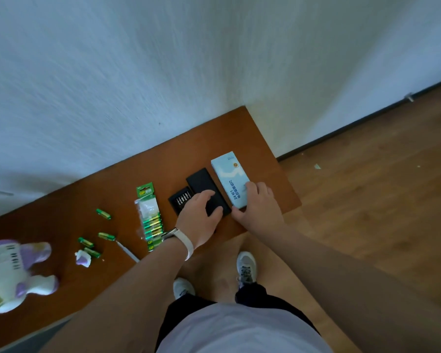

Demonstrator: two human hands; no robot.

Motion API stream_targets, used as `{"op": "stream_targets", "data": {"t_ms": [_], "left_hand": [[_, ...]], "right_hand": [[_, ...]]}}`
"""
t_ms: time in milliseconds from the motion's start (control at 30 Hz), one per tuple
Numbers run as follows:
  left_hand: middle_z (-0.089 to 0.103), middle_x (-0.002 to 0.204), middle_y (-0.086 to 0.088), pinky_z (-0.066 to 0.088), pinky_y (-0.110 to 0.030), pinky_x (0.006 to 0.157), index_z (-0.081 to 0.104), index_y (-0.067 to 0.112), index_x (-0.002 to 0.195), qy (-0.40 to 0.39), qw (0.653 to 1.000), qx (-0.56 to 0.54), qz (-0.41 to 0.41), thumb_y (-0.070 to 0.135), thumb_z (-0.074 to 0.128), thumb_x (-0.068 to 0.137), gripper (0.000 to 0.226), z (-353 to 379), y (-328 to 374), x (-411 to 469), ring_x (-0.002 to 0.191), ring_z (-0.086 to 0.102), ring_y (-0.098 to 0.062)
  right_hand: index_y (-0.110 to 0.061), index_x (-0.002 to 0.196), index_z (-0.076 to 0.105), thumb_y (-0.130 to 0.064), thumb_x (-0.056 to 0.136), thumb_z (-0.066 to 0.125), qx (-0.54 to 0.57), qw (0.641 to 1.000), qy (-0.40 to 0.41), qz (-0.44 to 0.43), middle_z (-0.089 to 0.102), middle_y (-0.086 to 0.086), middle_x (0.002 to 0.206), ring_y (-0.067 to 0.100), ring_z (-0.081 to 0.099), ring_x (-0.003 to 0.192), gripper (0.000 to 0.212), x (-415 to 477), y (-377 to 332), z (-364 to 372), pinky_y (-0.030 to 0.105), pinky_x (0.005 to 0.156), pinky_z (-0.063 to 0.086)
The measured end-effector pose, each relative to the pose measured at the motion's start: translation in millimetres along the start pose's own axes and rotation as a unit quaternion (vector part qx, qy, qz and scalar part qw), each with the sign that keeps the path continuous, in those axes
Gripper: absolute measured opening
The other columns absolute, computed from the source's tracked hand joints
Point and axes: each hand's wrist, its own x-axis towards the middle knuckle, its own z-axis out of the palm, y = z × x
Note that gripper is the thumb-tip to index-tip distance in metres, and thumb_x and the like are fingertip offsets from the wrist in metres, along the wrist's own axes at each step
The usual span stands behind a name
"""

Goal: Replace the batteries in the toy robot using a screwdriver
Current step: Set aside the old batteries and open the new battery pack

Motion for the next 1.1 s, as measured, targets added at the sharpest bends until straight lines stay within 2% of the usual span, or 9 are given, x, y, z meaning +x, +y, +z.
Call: {"op": "stream_targets", "data": {"t_ms": [167, 300, 433, 533, 667, 767, 933, 1033, 1100], "left_hand": [[0.065, 0.106, 0.013, 0.053, -0.027, 0.086, 0.048, 0.021, 0.137, 0.003, 0.979, -0.192, -0.076, 0.039, 0.058, 0.099, 0.044, -13.3, 19.4, -2.2, 0.099, 0.062, -0.006], [0.069, 0.114, 0.001, 0.052, -0.012, 0.064, 0.052, 0.016, 0.129, -0.003, 0.919, -0.385, -0.078, 0.024, 0.059, 0.1, 0.03, -34.2, 36.1, -13.5, 0.098, 0.068, -0.011], [0.066, 0.117, 0.0, 0.061, -0.028, 0.075, 0.045, 0.024, 0.128, 0.053, 0.893, -0.443, -0.058, 0.015, 0.069, 0.093, 0.043, -53.7, 31.5, -24.6, 0.1, 0.07, -0.011], [0.065, 0.121, -0.002, 0.062, -0.04, 0.082, 0.039, 0.021, 0.136, 0.096, 0.873, -0.474, -0.071, 0.014, 0.07, 0.092, 0.054, -67.1, 17.9, -34.6, 0.106, 0.069, -0.017], [0.067, 0.117, -0.003, 0.063, -0.041, 0.076, 0.038, 0.025, 0.135, 0.12, 0.823, -0.545, -0.104, 0.009, 0.062, 0.097, 0.048, -87.2, -1.5, -50.1, 0.102, 0.071, -0.02], [0.066, 0.117, -0.008, 0.062, -0.039, 0.074, 0.037, 0.023, 0.136, 0.143, 0.797, -0.574, -0.122, 0.007, 0.061, 0.097, 0.049, -99.0, -21.5, -59.7, 0.1, 0.072, -0.022], [0.065, 0.123, -0.016, 0.062, -0.042, 0.076, 0.039, 0.018, 0.139, 0.152, 0.769, -0.602, -0.15, 0.009, 0.061, 0.097, 0.049, -118.9, -58.6, -81.6, 0.101, 0.073, -0.026], [0.066, 0.122, -0.012, 0.061, -0.041, 0.084, 0.038, 0.022, 0.139, 0.15, 0.789, -0.573, -0.166, 0.023, 0.058, 0.1, 0.044, -131.9, -79.0, -96.9, 0.104, 0.071, -0.022], [0.059, 0.133, -0.008, 0.055, -0.038, 0.096, 0.035, 0.026, 0.146, 0.152, 0.853, -0.467, -0.175, 0.04, 0.052, 0.101, 0.049, -138.1, -92.4, -106.3, 0.116, 0.062, -0.019]], "right_hand": [[-0.017, 0.133, 0.042, -0.047, 0.077, 0.071, 0.066, 0.995, 0.045, -0.06, 0.046, 0.0, 0.118, 0.012, 0.042, 0.107, 0.069, -20.5, 0.4, -20.9, 0.021, 0.081, 0.043], [-0.017, 0.132, 0.046, -0.046, 0.076, 0.071, 0.129, 0.984, 0.032, -0.122, 0.049, -0.003, 0.12, 0.009, 0.046, 0.107, 0.068, -35.4, -8.6, -40.5, 0.025, 0.086, 0.05], [-0.013, 0.131, 0.051, -0.043, 0.078, 0.07, 0.153, 0.973, 0.016, -0.172, 0.052, -0.001, 0.12, 0.01, 0.049, 0.108, 0.063, -44.5, -28.1, -56.5, 0.026, 0.087, 0.052], [-0.012, 0.131, 0.053, -0.046, 0.08, 0.068, 0.178, 0.966, -0.005, -0.188, 0.042, -0.006, 0.123, 0.006, 0.045, 0.113, 0.063, -48.4, -46.8, -63.6, 0.016, 0.084, 0.051], [-0.019, 0.136, 0.047, -0.047, 0.081, 0.073, 0.163, 0.962, -0.066, -0.208, 0.028, -0.014, 0.128, -0.001, 0.034, 0.12, 0.067, -52.8, -77.1, -65.3, 0.012, 0.091, 0.048], [-0.014, 0.137, 0.047, -0.04, 0.081, 0.075, 0.123, 0.956, -0.066, -0.258, 0.033, -0.003, 0.135, 0.005, 0.037, 0.121, 0.068, -53.8, -100.9, -58.7, 0.018, 0.096, 0.045], [-0.012, 0.129, 0.059, -0.026, 0.089, 0.067, 0.087, 0.937, -0.035, -0.335, 0.047, -0.002, 0.127, -0.001, 0.039, 0.111, 0.043, -55.5, -141.8, -49.6, 0.006, 0.078, 0.045], [-0.012, 0.124, 0.063, -0.026, 0.091, 0.064, 0.049, 0.93, -0.025, -0.363, 0.055, -0.002, 0.12, 0.004, 0.049, 0.105, 0.036, -57.9, -167.1, -47.0, 0.001, 0.068, 0.036], [-0.01, 0.117, 0.067, -0.03, 0.091, 0.06, 0.039, 0.929, -0.025, -0.367, 0.06, -0.001, 0.111, 0.006, 0.054, 0.093, 0.034, -60.6, -182.1, -43.5, 0.003, 0.065, 0.033]]}}
